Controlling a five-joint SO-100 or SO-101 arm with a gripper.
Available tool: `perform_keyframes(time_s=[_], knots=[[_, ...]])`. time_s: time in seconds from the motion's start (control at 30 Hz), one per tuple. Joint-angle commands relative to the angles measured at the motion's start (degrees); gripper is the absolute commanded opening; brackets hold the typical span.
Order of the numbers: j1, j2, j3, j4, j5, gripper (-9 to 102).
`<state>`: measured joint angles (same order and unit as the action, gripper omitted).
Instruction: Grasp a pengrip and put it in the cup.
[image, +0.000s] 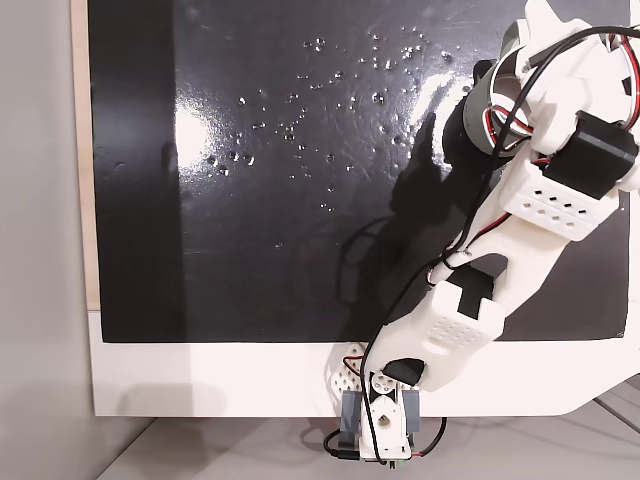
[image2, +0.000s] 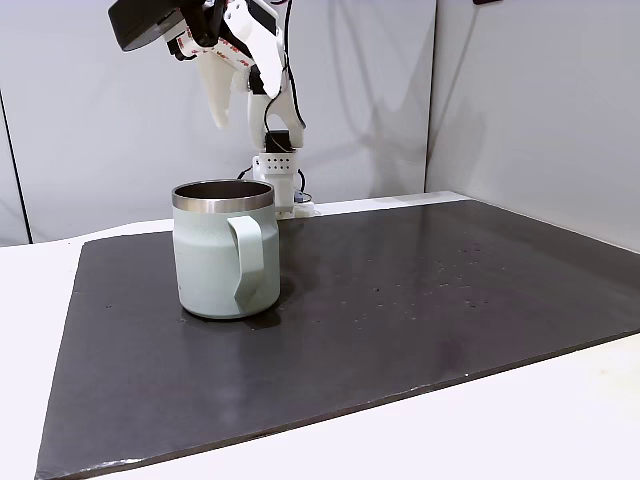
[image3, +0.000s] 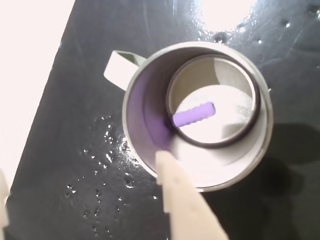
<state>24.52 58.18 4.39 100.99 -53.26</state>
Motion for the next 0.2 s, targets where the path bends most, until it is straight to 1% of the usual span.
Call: perform_keyframes(time_s=[0.0,0.17], knots=[[-0.26,0.88,-2.9,-0.97,-0.35,31],[-0.26,0.88,-3.96,-0.88,-0.44,31]])
